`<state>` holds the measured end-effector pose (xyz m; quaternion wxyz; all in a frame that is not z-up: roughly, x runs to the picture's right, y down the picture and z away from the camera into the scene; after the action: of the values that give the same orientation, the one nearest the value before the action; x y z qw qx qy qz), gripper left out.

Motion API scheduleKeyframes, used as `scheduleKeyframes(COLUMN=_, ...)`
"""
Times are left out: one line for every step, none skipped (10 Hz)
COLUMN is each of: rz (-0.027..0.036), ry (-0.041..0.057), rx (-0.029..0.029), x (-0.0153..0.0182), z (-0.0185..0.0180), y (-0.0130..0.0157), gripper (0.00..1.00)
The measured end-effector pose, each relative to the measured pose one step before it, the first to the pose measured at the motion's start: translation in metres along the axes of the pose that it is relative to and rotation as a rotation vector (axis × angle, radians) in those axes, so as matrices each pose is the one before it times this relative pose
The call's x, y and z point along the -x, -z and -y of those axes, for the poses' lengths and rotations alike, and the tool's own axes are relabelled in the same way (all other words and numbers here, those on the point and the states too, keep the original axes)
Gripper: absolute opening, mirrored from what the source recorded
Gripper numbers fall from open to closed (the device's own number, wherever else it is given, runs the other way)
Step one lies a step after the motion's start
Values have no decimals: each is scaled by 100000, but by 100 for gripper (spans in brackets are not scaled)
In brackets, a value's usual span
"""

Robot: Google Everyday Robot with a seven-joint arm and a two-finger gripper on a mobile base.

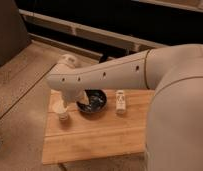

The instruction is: Place the eraser on the white sponge

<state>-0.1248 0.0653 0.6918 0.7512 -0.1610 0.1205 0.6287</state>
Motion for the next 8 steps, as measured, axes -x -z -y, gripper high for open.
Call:
scheduleKeyframes(rz=4427, ry=1624, rx=790, x=20, z=-399, y=472, gripper=65)
scheduleKeyframes(rz=5298, ry=1710, rx=1532, x=-74, z=-580, y=659, gripper=65)
scheduleKeyframes(rz=3967, ry=-120, rx=1216, x=-422, z=-205, y=573, gripper=65)
scheduleKeyframes(rz=1639, ry=-731, rx=628, x=-275, z=10, y=312, gripper=65)
scheduleKeyframes(rz=381, ry=-113, rx=168, x=-97, z=-33, y=70, gripper=65)
scheduleKeyframes(rz=-50, ry=281, rx=117, x=-25, z=-155, y=-13, gripper=65)
scheduleKeyframes(rz=9, ry=-68, rx=145, x=34, z=-48, y=7, gripper=65)
scheduleKeyframes(rz=-104, ry=-150, rx=226, x=68, z=43, y=-109, gripper=65)
